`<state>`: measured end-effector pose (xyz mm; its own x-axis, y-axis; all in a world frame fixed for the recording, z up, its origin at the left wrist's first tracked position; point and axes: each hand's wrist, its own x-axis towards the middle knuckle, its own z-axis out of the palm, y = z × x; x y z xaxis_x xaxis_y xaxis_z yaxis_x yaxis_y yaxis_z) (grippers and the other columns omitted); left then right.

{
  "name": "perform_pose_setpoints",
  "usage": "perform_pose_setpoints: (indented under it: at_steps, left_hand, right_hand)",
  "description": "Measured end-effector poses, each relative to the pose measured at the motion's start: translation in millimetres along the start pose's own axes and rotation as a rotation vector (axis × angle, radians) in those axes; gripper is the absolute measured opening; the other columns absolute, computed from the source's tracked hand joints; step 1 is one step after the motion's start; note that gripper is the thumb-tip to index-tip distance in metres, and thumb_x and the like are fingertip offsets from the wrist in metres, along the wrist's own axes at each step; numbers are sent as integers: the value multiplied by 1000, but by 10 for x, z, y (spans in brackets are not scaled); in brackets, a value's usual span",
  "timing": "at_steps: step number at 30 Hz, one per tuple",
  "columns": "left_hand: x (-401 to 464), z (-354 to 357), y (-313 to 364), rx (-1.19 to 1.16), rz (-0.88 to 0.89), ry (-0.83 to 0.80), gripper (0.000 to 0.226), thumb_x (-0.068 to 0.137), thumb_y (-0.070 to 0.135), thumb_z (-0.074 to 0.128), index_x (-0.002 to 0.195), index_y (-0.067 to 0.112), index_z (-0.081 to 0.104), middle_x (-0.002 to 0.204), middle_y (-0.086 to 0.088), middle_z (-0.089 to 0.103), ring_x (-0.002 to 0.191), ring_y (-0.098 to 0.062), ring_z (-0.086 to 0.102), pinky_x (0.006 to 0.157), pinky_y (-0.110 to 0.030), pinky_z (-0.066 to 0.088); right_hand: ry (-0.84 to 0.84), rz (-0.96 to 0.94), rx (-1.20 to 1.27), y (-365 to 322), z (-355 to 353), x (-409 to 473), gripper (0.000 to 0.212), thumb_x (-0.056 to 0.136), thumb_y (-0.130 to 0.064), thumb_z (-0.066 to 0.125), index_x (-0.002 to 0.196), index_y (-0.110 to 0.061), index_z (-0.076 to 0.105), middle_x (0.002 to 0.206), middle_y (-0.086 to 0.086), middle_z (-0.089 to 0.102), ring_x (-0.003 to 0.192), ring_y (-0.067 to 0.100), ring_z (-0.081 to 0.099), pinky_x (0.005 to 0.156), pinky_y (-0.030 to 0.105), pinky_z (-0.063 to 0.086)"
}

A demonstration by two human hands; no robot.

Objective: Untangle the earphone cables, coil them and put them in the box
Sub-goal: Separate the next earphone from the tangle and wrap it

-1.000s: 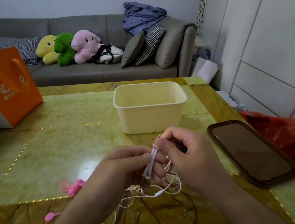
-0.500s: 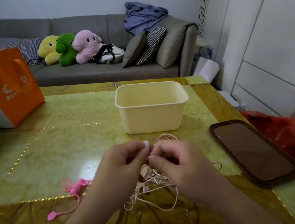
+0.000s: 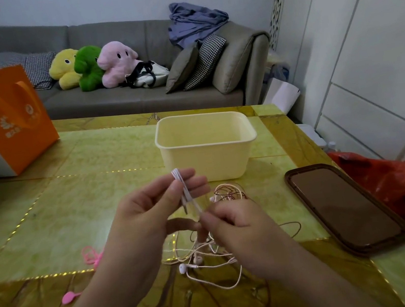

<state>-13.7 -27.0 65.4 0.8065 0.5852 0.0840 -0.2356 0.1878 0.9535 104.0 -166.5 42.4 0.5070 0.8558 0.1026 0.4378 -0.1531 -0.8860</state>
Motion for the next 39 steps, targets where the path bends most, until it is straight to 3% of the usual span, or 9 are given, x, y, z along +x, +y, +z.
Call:
perform_pose_setpoints:
  at_steps: [3, 6, 9, 11, 19, 23, 28, 34, 39]
  left_hand:
    - [31, -44, -63, 303, 35, 33, 21, 105, 9, 56, 114, 7, 75, 99, -8, 82, 95, -17, 79, 61, -34, 64]
    - [29, -56, -117, 485, 48, -32, 22, 105, 11, 58, 104, 17, 78, 86, -1, 80, 78, -12, 74, 61, -31, 61]
    - [28, -75, -111, 618, 1, -200, 27, 107, 12, 57, 91, 15, 78, 75, -2, 73, 73, -24, 71, 61, -38, 58]
    - [19, -81, -88, 573, -107, -304, 27, 106, 11, 56, 88, 8, 75, 75, -7, 72, 72, -36, 68, 61, -40, 53]
    - [-46, -39, 41, -47, -269, -330, 30, 91, 25, 60, 92, -1, 74, 71, -13, 59, 57, -19, 54, 50, -25, 45]
    - [-42, -14, 66, -207, -168, -210, 24, 92, 11, 62, 104, 1, 80, 93, -15, 75, 79, -20, 72, 49, -26, 51]
    - [15, -54, 67, -8, -33, -42, 32, 98, 8, 52, 122, 2, 73, 115, -15, 79, 110, -25, 76, 59, -34, 61]
    - [-18, -40, 8, 488, -44, -191, 49, 107, 32, 49, 81, 3, 78, 73, -18, 74, 65, -28, 68, 60, -41, 53]
    - [-64, 11, 11, 110, -152, -244, 48, 105, 33, 53, 79, -1, 74, 61, -14, 57, 53, -24, 53, 51, -30, 46]
  right_hand:
    - [-19, -44, -60, -68, -12, -45, 25, 104, -24, 63, 81, -17, 72, 63, -11, 60, 62, 3, 56, 60, 30, 46]
    - [-1, -76, 24, -94, -55, -36, 23, 102, -25, 63, 82, -18, 71, 81, 6, 74, 81, 18, 73, 77, 47, 58]
    - [57, -114, 43, -104, -91, -42, 24, 103, -15, 67, 79, -16, 72, 75, 5, 72, 70, 16, 68, 67, 39, 56]
    - [113, -125, 111, -109, -107, -43, 22, 101, -11, 70, 79, -11, 70, 70, 4, 73, 66, 19, 70, 64, 40, 58]
    - [226, -90, 187, -48, -86, 39, 22, 104, -20, 68, 83, -14, 69, 74, 24, 61, 61, 20, 50, 56, 38, 40]
    - [136, -76, 124, -31, 26, 34, 27, 105, -32, 61, 87, -15, 72, 76, 12, 66, 66, 21, 57, 64, 47, 47]
    - [9, -32, 28, -68, 28, -50, 26, 105, -20, 62, 80, -17, 71, 60, -6, 57, 54, 1, 53, 56, 24, 41]
    - [80, -163, 97, -140, -66, -50, 21, 102, -16, 68, 82, -12, 72, 75, 7, 74, 71, 20, 73, 67, 42, 58]
    - [231, -161, 134, -108, -156, -23, 20, 100, -15, 72, 80, -14, 74, 63, 5, 61, 56, 4, 49, 54, 23, 40]
